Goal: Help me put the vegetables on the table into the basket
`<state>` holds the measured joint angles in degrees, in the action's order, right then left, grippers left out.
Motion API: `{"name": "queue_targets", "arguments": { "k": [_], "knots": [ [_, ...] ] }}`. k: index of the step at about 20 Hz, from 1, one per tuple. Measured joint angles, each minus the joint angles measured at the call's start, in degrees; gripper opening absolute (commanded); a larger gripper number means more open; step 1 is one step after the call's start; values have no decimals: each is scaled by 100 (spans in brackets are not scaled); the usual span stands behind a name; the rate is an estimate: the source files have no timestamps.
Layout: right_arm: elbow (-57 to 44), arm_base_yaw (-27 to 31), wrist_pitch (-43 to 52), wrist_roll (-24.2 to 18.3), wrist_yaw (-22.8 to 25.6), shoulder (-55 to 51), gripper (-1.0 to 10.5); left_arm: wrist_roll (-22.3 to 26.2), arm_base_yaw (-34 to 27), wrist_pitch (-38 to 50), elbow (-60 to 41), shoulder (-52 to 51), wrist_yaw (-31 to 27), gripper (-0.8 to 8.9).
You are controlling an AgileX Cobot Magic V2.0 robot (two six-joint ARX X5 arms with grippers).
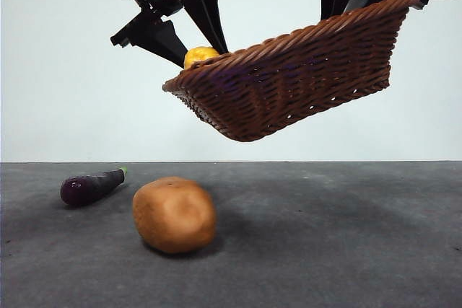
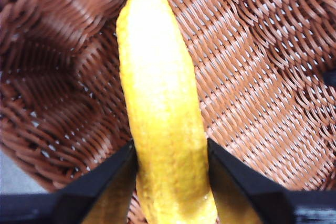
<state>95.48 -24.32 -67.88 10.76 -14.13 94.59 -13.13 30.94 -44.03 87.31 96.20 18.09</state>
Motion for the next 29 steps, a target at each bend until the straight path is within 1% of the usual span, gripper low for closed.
{"name": "queue_targets", "arguments": {
  "k": [3,5,7,9,12,14,15,18,21,24,26,27,29],
  "knots": [
    [0,0,0,-2,42,0,-16,0,15,317,0,7,-7,572],
    [0,0,0,0,195,0,-16,9,-11,293,0,7,9,569],
    [0,37,-7,-11,339,0,-16,201,-68,-61,0,0,15,566],
    [0,164,-83,-61,378,0,-16,448,-92,-479,0,-109,0,565],
    [0,533,-107,-192,391,0,-16,868,-68,-988,0,-579,-9,564],
    [0,844,-125,-313,389,0,-16,1038,-37,-1235,0,-743,-22,563],
    [0,1016,-153,-374,389,0,-16,1067,-37,-1460,0,-756,-107,563],
    [0,1554,-162,-490,391,0,-16,1021,-33,-2186,0,-756,-710,563],
    [0,1950,-177,-610,428,0,-16,645,33,-2118,-85,-758,-752,563],
    [0,2144,-208,-728,426,0,-16,70,103,-1834,-568,-758,-748,563],
    [0,2208,-275,-841,428,0,-16,-466,111,-1611,-1106,-752,-758,564],
    [0,2214,-302,-898,431,0,-16,-828,111,-1519,-1307,-732,-767,564],
    [0,2216,-286,-997,428,0,-16,-1593,129,-1300,-1403,-704,-837,564]
  ]
}}
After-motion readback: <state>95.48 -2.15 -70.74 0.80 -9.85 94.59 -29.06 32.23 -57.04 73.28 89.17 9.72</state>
